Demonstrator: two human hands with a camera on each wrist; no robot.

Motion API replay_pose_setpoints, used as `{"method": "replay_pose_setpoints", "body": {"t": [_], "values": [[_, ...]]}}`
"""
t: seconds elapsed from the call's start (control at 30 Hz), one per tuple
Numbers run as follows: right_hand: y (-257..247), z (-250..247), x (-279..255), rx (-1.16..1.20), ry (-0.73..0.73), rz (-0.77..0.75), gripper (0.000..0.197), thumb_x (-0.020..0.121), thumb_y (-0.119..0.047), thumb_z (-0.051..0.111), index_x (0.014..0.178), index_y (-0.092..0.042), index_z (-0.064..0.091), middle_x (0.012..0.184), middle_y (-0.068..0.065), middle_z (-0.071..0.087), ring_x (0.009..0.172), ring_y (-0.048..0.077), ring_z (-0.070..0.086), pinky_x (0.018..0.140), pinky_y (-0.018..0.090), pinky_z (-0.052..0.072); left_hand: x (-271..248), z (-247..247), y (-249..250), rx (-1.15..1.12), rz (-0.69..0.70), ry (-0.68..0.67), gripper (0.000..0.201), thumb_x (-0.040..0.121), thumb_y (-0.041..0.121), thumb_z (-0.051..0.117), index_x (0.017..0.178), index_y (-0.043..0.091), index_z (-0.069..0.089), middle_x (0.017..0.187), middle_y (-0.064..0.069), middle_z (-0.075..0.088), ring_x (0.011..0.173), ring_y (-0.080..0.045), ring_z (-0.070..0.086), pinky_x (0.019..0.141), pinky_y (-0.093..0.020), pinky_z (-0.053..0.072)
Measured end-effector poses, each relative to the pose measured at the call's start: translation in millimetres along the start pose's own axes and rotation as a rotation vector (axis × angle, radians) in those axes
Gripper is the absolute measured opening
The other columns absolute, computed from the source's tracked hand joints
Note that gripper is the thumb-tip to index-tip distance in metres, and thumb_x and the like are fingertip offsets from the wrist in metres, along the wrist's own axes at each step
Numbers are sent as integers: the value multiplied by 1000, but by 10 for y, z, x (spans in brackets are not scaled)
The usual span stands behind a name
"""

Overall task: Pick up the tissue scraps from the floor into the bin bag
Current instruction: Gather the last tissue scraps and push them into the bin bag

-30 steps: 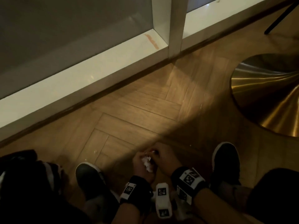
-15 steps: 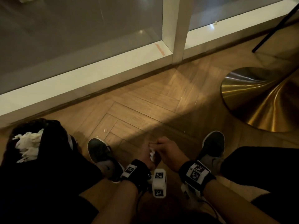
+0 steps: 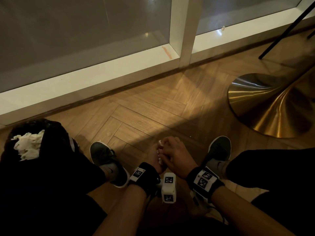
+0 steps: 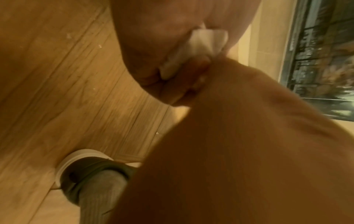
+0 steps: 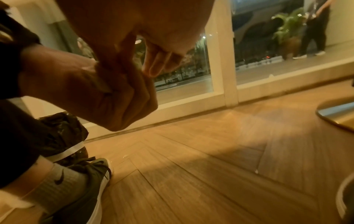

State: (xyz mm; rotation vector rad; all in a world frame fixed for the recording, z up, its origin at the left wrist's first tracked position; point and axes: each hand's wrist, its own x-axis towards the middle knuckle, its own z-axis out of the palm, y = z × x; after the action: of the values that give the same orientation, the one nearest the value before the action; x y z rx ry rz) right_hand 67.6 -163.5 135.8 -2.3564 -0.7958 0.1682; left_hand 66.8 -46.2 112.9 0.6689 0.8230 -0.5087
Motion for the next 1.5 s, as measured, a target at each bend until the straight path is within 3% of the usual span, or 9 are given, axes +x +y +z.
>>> {"method": "replay_pose_setpoints", "body": {"t": [0.2,0.4,0.5,0.63,0.87,1.03,1.17,1.33,1.5], "values": [[72,17,-59,52,-228,-83,35,90,-29,59,121,-12,62,146,3,38,130,16,39,107,26,35,68,-128,-20,74,-7,96,20,84,31,53,76,13,56,68,-4,54,64,-16,54,61,-26,40],[175,165,-101,121,-68,-66,25,86,-22,62,103,-6,71,116,8,63,107,14,56,90,23,45,16,0,-152,115,23,91,35,104,20,20,76,18,42,73,-4,41,55,-12,46,40,-18,43],[225,206,-108,145,29,-34,18,82,-21,61,85,-7,73,94,4,64,88,5,52,77,15,40,3,33,-211,81,51,74,40,104,23,24,84,9,55,70,-15,61,65,-20,59,53,-25,51],[367,269,-76,77,38,51,4,73,-14,75,77,-16,75,82,-5,65,82,9,54,72,34,49,32,55,-356,-2,70,52,49,103,35,24,99,3,61,90,-17,66,87,-25,62,76,-34,49],[312,291,-28,-83,-163,-33,32,94,-35,45,108,-19,69,135,3,44,124,20,34,103,33,34,174,-76,-224,86,102,150,30,98,23,38,87,9,62,79,-10,61,68,-19,61,48,-22,51],[343,395,-18,-49,-248,28,16,82,-27,66,91,-17,74,119,1,54,107,17,46,94,35,42,327,-276,-279,627,129,293,25,100,23,37,93,16,60,89,-7,60,69,-14,51,61,-31,50],[458,408,39,209,-416,222,13,84,-23,69,90,-13,76,97,-8,60,83,-6,52,76,8,38,433,-468,-280,900,5,332,28,100,15,41,118,0,57,76,-12,57,54,-17,47,41,-24,38],[802,479,435,331,-340,567,13,89,-21,65,87,-12,74,79,-1,70,70,6,62,71,24,50,522,-614,-219,645,-42,408,35,100,24,42,69,10,52,53,-3,34,29,-12,28,39,-18,21],[1221,781,980,132,-418,660,22,93,-16,58,112,-12,67,109,5,66,99,16,60,86,24,46,719,-1001,-557,952,-41,425,35,97,26,48,62,22,41,66,2,46,61,-14,47,69,-30,44]]}}
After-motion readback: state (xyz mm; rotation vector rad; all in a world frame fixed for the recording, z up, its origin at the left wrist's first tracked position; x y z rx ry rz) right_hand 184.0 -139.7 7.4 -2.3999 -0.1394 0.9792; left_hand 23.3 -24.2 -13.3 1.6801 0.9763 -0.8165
